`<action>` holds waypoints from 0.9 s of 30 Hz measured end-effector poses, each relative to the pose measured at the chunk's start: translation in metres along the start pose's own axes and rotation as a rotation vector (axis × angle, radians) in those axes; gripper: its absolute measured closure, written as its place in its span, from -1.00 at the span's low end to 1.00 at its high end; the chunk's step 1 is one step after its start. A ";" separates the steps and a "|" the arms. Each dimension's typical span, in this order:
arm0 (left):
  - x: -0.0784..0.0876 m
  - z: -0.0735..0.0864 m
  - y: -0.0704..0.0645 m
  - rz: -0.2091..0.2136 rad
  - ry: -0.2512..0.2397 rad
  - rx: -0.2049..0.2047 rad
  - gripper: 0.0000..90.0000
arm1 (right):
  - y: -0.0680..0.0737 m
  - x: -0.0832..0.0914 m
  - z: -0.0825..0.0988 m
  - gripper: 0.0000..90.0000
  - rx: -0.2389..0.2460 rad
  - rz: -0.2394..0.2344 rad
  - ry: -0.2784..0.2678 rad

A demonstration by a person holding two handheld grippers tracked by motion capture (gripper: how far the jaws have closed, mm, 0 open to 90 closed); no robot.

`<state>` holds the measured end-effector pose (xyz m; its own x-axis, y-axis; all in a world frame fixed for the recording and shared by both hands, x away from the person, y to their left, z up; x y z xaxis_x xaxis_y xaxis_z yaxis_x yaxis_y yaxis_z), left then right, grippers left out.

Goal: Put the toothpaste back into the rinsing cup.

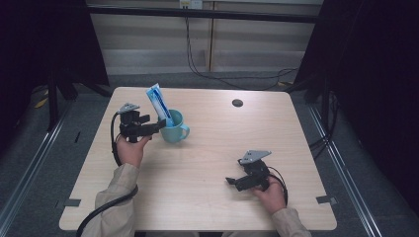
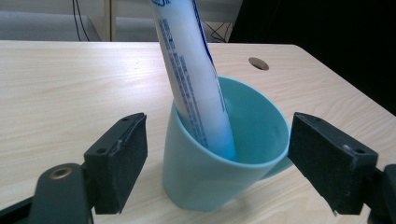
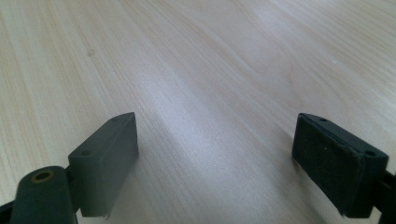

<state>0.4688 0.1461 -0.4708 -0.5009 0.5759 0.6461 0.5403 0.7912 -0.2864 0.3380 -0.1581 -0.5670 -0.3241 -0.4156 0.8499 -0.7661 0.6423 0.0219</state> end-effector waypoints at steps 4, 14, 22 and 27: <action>0.001 0.006 -0.002 0.009 0.002 0.000 -0.56 | 0.000 0.000 0.000 -0.69 0.001 0.000 0.000; 0.004 0.027 -0.005 0.022 0.009 -0.002 -0.57 | 0.000 0.000 0.000 -0.69 0.001 0.000 0.000; 0.002 0.048 -0.008 0.032 0.025 -0.011 -0.58 | 0.000 0.000 0.000 -0.69 0.000 0.000 0.000; 0.000 0.060 -0.010 0.033 0.037 -0.020 -0.59 | 0.000 0.000 0.000 -0.69 0.000 0.000 0.000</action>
<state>0.4227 0.1502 -0.5102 -0.4574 0.5929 0.6627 0.5695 0.7677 -0.2938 0.3380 -0.1581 -0.5670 -0.3240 -0.4153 0.8500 -0.7662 0.6422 0.0217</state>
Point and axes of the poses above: each handheld gripper's, and its own axes: x roughly backward along the jaws, z roughly out of its underside, y roughly to its left, the point moved 8 cm from there along -x, roughly forward along the jaws, and after that the axes turned 15 degrees about y, right-handed, at the moved point
